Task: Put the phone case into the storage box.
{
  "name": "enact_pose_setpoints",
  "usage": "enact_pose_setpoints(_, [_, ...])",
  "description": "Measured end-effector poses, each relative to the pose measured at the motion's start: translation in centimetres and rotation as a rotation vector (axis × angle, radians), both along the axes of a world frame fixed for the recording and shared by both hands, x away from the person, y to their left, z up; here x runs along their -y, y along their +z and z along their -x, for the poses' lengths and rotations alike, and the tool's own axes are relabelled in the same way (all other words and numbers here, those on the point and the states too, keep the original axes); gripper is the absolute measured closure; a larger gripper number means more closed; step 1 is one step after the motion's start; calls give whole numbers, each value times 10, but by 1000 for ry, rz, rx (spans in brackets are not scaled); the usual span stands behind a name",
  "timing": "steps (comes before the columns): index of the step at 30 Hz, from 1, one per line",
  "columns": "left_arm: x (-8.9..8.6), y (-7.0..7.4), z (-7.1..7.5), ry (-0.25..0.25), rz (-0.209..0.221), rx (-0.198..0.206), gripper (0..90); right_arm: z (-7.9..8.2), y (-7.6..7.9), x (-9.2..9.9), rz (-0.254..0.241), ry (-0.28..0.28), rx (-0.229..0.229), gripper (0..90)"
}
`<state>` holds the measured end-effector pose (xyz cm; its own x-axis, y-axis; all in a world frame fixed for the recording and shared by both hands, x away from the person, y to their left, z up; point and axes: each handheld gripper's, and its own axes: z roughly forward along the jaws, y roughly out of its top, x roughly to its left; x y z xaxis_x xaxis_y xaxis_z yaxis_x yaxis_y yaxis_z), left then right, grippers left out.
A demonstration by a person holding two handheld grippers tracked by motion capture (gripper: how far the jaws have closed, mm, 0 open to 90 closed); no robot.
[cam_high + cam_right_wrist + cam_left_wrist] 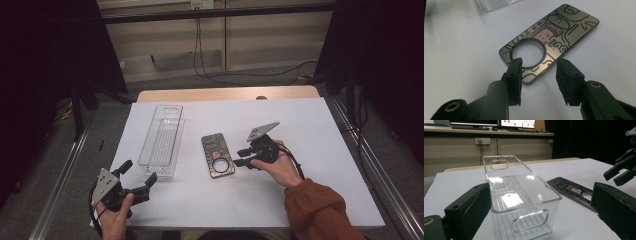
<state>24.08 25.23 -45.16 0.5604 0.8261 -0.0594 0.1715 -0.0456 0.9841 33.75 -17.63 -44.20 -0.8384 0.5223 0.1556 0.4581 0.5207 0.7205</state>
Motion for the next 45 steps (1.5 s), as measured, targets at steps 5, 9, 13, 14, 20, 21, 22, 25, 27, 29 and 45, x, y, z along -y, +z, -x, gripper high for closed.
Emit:
enact_pose_setpoints(5, [0,0,0,0,3,-1,34,-11,2,-5,-13,8,-17,669])
enact_pose_setpoints(9, [0,0,0,1,3,1,34,-21,5,-11,-21,17,-26,746])
enact_pose_setpoints(13, [0,0,0,-2,11,-1,34,-27,5,-17,-36,23,-31,800])
enact_pose_setpoints(14, [0,0,0,2,10,0,34,-31,4,-21,-50,30,-40,838])
enact_pose_setpoints(20, [0,-1,0,-2,6,-5,33,-44,6,-33,-23,47,-36,900])
enact_pose_setpoints(21, [0,-1,0,-2,9,-6,33,-47,7,-34,-19,44,-38,900])
enact_pose_setpoints(22, [0,-1,0,0,8,-4,34,-50,7,-36,-18,41,-37,900])
enact_pose_setpoints(25, [-1,-1,0,2,9,-4,34,-58,10,-41,1,43,-40,900])
enact_pose_setpoints(27, [-1,-1,0,3,6,-3,33,-62,11,-45,8,42,-48,900])
enact_pose_setpoints(29, [-1,-1,0,1,6,-6,34,-66,11,-49,17,42,-55,900])
enact_pose_setpoints(45, [-1,-1,1,13,2,-2,33,-103,4,-115,133,103,-95,900])
